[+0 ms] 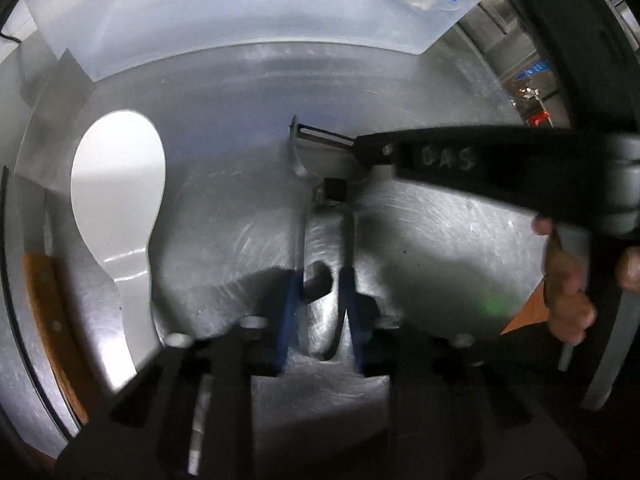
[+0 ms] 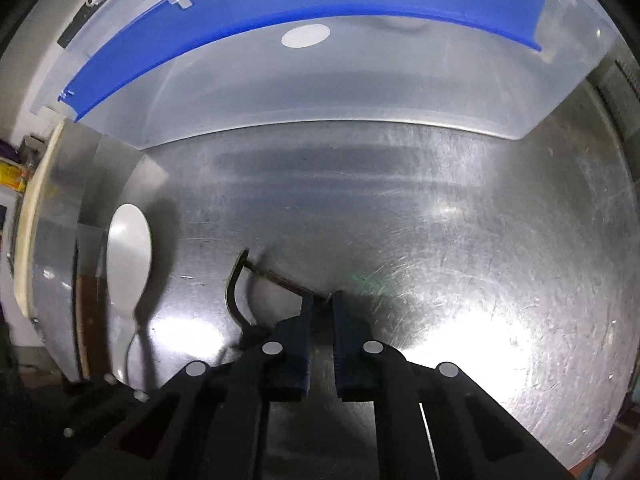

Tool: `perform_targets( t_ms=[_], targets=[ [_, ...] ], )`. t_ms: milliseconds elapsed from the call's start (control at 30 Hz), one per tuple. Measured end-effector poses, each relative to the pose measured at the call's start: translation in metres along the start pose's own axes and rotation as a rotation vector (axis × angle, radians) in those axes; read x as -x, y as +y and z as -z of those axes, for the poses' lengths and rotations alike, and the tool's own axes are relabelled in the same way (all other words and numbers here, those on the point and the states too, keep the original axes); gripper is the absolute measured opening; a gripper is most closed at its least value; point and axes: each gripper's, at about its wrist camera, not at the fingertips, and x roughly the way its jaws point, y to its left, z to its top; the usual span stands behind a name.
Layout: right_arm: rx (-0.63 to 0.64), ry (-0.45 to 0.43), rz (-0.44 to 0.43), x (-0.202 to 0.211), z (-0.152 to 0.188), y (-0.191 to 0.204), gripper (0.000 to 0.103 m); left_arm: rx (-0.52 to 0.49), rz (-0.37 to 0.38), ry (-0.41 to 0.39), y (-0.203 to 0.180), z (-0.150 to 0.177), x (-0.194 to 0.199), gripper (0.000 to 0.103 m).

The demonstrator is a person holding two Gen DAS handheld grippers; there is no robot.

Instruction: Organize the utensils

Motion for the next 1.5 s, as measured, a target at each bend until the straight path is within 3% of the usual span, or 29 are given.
perform_targets(
  t_ms=[267, 867, 1033, 1100, 1233, 1367, 1500],
  targets=[
    [0.014, -0.026, -0.071, 0.024, 0.009, -0.004, 0.006, 0.029, 0.074, -0.004, 0.006, 0.0, -0.002, 0.006],
    [0.031, -0.068, -0.152, 0.063, 0.016, -0.019, 0.005, 0.058, 0.103, -0.025, 0.01, 0.002, -0.002, 0.006],
    [0.048, -0.078, -0.167, 0.073, 0.019, -0.017, 0.001, 0.061, 0.115, -0.023, 0.012, 0.001, -0.005, 0.006],
    [0.052, -0.08, -0.16, 0.074, 0.019, -0.016, 0.001, 0.059, 0.119, -0.036, 0.011, 0.001, -0.004, 0.002],
    [0.036, -0.04, -0.171, 0.071, 0.019, -0.023, 0.001, 0.064, 0.105, -0.037, 0.01, 0.001, -0.005, 0.002],
    [0.017, 0.044, -0.164, 0.059, 0.026, -0.035, 0.022, 0.064, 0.103, -0.034, 0.01, 0.001, -0.006, 0.002],
    [-0.016, 0.114, -0.186, 0.039, 0.035, -0.038, 0.023, 0.068, 0.107, -0.031, 0.01, 0.0, -0.006, 0.002]
  ],
)
